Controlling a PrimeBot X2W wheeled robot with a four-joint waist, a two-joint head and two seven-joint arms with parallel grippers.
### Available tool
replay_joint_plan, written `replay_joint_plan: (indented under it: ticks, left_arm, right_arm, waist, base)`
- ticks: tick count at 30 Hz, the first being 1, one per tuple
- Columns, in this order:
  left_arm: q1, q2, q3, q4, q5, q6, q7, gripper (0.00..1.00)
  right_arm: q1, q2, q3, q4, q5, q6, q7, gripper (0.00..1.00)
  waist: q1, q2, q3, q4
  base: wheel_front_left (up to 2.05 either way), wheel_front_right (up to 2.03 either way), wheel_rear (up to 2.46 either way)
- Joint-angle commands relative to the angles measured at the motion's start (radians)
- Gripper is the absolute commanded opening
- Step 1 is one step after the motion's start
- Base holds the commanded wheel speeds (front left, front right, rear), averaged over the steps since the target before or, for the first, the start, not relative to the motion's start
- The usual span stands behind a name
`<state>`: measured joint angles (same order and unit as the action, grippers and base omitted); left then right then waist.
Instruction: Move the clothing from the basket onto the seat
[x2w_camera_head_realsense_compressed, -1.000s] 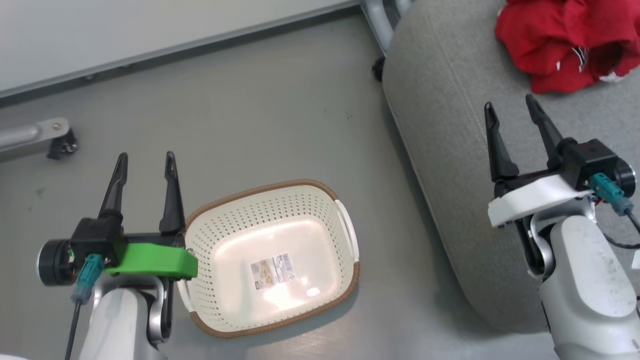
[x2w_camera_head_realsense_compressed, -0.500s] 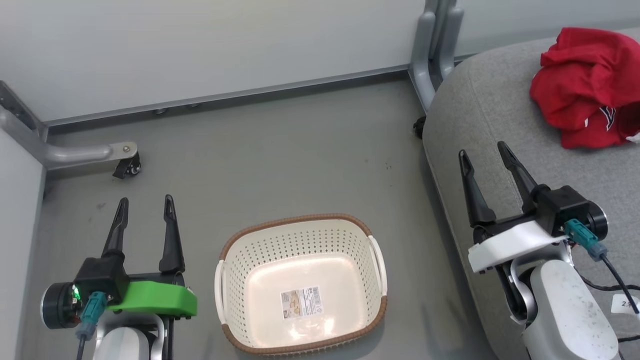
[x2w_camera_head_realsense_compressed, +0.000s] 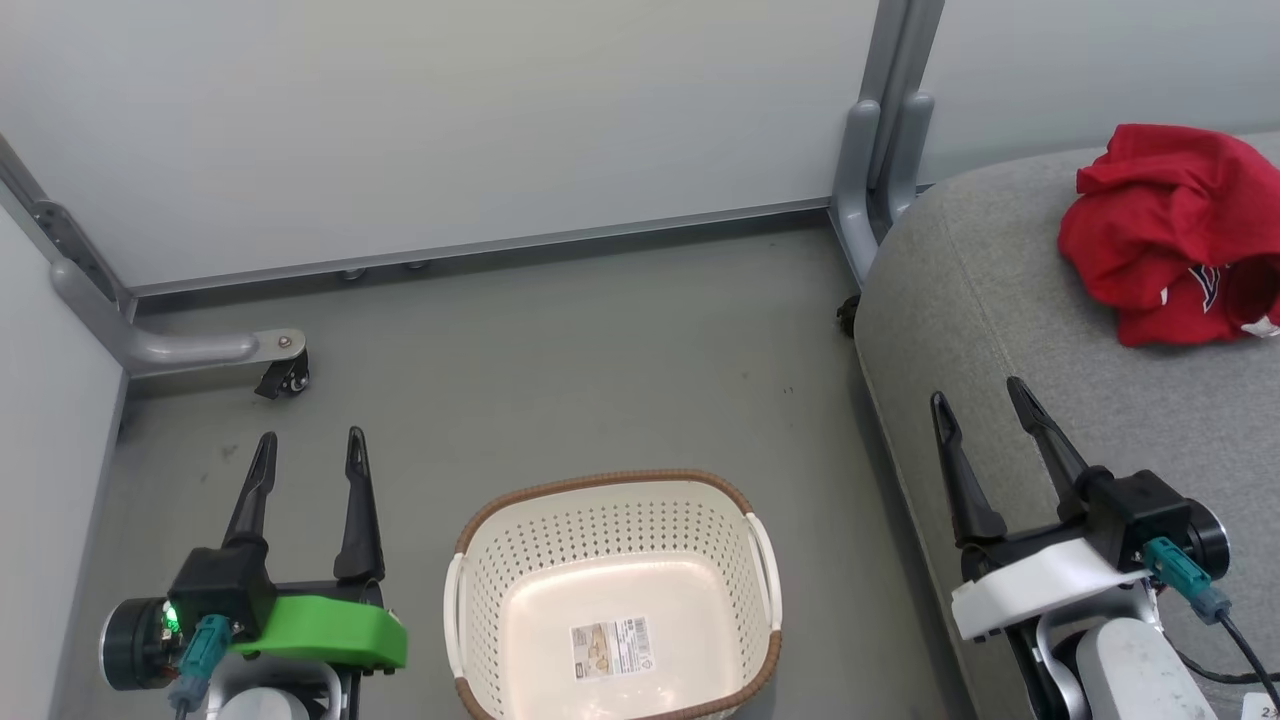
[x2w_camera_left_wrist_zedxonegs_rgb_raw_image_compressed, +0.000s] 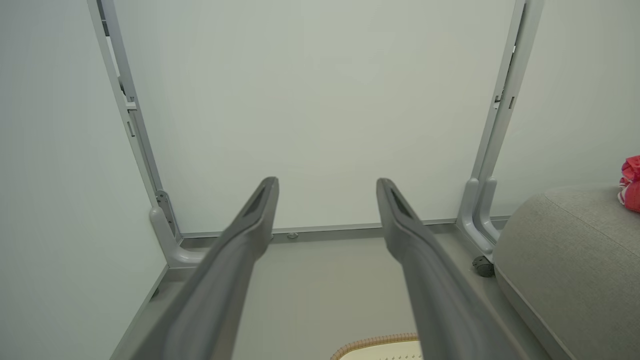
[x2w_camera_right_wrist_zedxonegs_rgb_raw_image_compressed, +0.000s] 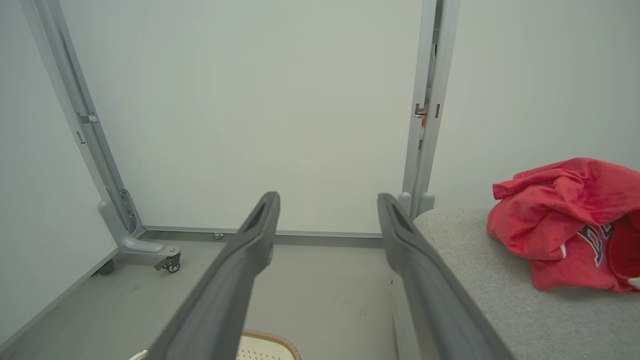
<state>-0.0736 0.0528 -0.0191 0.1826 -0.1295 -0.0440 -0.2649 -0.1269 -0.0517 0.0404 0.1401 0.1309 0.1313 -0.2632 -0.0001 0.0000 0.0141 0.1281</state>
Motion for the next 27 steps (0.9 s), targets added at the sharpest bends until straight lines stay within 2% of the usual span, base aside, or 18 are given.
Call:
replay_joint_plan:
  ticks: [1,11,27]
  left_arm:
    - [0.015,-0.001,0.001,-0.003,0.005,-0.003,0.001,1.0]
    - [0.026,-0.002,-0.007,-0.001,0.009,-0.012,0.001,1.0]
    - [0.013,-0.002,-0.007,0.016,0.018,-0.014,0.001,1.0]
  right_arm:
    - [0.021,0.0,-0.003,-0.011,-0.005,-0.001,-0.002,1.0]
    - [0.077,0.0,-0.003,-0.042,0.014,-0.001,-0.002,1.0]
    - [0.065,0.0,-0.013,-0.03,0.026,-0.001,-0.002,1.0]
  waist:
    - [0.0001,0.0,-0.008,-0.002]
    - [0.0001,0.0,-0.018,-0.003]
    - [0.0001,0.0,-0.008,0.0]
  base:
    - [0.0,0.0,0.0]
    - [0.0,0.0,0.0]
    - [0.0,0.0,0.0]
